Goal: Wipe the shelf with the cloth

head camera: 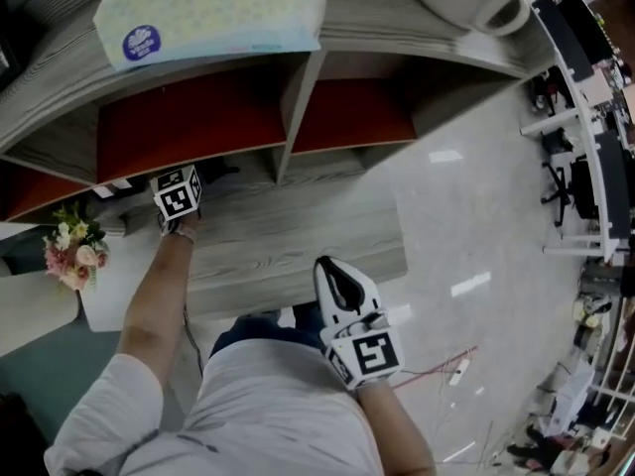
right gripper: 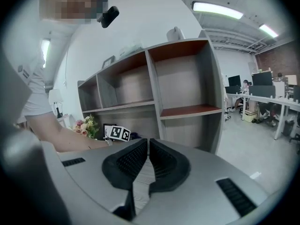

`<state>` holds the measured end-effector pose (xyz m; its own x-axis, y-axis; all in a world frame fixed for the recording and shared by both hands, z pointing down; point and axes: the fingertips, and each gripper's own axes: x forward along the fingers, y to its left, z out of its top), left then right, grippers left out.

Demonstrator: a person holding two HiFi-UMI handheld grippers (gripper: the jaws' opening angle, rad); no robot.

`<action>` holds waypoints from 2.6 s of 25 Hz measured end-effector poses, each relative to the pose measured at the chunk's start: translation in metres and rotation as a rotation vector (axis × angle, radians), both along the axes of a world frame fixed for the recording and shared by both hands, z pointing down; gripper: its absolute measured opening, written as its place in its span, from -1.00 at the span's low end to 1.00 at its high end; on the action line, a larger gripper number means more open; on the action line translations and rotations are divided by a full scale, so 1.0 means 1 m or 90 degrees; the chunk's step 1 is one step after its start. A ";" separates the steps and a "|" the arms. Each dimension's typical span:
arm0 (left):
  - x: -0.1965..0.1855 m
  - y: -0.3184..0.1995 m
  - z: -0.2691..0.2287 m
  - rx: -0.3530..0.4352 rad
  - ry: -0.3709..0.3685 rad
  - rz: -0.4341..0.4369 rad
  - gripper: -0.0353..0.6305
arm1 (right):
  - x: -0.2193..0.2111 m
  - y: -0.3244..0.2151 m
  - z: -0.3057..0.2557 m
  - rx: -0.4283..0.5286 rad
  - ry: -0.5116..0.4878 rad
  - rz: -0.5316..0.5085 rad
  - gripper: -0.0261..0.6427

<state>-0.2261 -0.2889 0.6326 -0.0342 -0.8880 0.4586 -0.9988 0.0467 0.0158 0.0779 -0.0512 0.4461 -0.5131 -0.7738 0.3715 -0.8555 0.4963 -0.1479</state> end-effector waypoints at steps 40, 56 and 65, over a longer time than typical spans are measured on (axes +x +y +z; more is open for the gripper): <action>0.151 -0.038 -0.092 0.129 -0.042 0.157 -0.69 | 0.041 0.011 0.003 -0.006 -0.006 0.049 -0.85; 0.200 -0.031 -0.112 0.163 0.043 0.255 -0.70 | 0.072 0.026 0.006 -0.007 -0.028 0.096 -0.85; 0.214 0.019 -0.146 0.222 0.053 0.335 -0.70 | 0.049 0.025 0.002 0.001 -0.042 0.065 -0.85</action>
<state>-0.0118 -0.2697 0.4865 0.4699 -0.8743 0.1214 -0.8818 -0.4712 0.0198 0.1265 -0.0266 0.4481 -0.4544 -0.8242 0.3379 -0.8902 0.4069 -0.2047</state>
